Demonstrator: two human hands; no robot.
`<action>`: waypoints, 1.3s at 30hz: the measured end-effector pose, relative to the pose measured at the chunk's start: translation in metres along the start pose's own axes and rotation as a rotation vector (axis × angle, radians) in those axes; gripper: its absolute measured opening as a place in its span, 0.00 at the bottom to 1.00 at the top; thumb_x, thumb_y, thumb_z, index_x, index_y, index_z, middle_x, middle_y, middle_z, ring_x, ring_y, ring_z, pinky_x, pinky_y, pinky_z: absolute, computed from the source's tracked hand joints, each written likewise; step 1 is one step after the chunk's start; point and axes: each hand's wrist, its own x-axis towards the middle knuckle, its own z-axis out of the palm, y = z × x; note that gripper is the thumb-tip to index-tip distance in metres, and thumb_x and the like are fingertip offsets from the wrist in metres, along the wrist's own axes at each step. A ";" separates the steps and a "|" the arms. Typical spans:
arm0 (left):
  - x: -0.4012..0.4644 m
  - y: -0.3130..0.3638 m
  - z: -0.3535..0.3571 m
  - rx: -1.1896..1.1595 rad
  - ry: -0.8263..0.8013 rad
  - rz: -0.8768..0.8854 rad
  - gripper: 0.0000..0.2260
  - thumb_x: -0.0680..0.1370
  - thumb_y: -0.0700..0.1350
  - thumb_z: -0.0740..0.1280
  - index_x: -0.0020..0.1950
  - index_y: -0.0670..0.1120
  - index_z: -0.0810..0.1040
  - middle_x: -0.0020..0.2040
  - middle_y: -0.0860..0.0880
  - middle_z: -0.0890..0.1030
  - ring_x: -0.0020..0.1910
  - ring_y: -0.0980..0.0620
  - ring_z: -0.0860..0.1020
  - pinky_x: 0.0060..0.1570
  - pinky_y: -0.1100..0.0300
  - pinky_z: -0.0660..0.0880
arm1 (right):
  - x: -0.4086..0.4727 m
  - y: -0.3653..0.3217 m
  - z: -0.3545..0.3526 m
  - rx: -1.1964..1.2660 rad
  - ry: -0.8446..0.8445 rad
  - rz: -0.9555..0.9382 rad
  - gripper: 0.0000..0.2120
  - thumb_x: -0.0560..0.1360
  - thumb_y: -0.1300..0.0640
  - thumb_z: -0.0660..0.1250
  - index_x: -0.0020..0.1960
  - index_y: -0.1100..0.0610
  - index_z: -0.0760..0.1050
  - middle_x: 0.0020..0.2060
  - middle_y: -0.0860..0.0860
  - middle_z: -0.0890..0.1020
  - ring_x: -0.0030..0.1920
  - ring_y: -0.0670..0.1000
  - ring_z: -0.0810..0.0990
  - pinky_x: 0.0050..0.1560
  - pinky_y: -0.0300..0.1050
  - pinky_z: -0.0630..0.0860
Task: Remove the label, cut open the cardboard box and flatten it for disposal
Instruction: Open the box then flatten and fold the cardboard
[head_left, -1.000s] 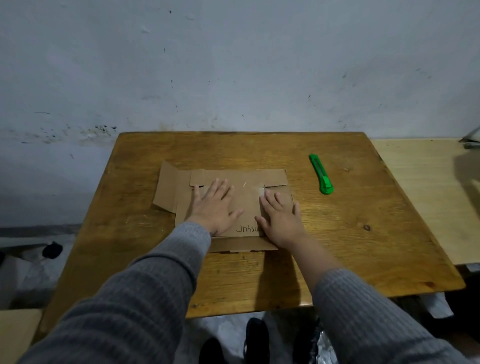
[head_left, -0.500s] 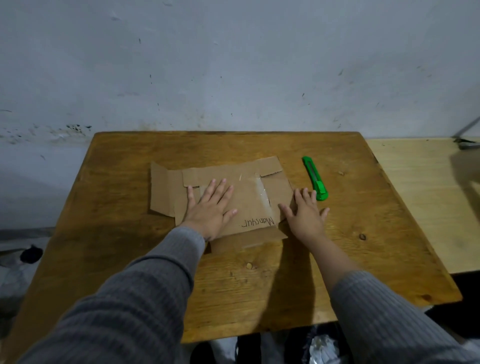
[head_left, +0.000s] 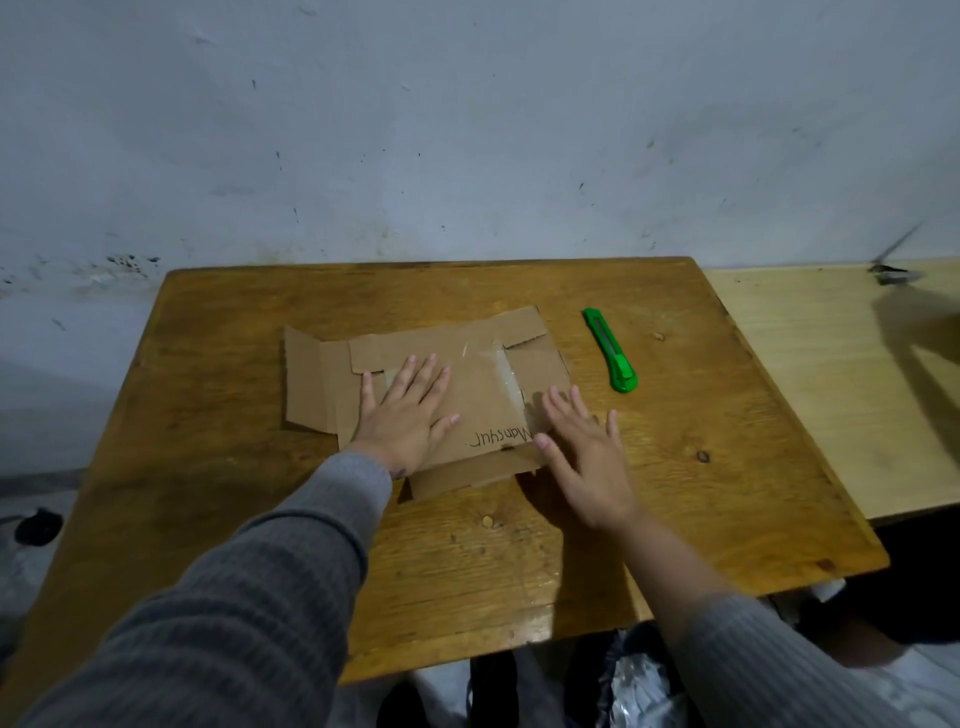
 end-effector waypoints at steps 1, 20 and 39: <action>0.000 0.000 0.000 -0.003 -0.005 0.001 0.28 0.81 0.62 0.41 0.78 0.54 0.37 0.77 0.55 0.32 0.75 0.53 0.32 0.70 0.34 0.34 | -0.008 0.001 0.002 -0.012 -0.017 -0.040 0.33 0.75 0.31 0.44 0.74 0.47 0.57 0.73 0.40 0.57 0.76 0.42 0.46 0.75 0.57 0.38; -0.006 0.015 -0.050 -0.153 -0.186 -0.095 0.33 0.77 0.68 0.36 0.78 0.54 0.46 0.79 0.55 0.42 0.78 0.52 0.43 0.73 0.39 0.41 | 0.044 -0.032 0.021 -0.213 -0.092 0.244 0.35 0.78 0.35 0.44 0.77 0.56 0.50 0.78 0.50 0.50 0.77 0.49 0.40 0.70 0.63 0.33; -0.003 0.008 0.009 0.026 0.169 -0.050 0.32 0.78 0.66 0.40 0.78 0.54 0.39 0.78 0.56 0.37 0.76 0.54 0.36 0.72 0.36 0.38 | 0.045 0.018 0.015 -0.210 -0.001 0.369 0.30 0.80 0.41 0.48 0.76 0.56 0.53 0.77 0.50 0.52 0.77 0.49 0.41 0.69 0.64 0.31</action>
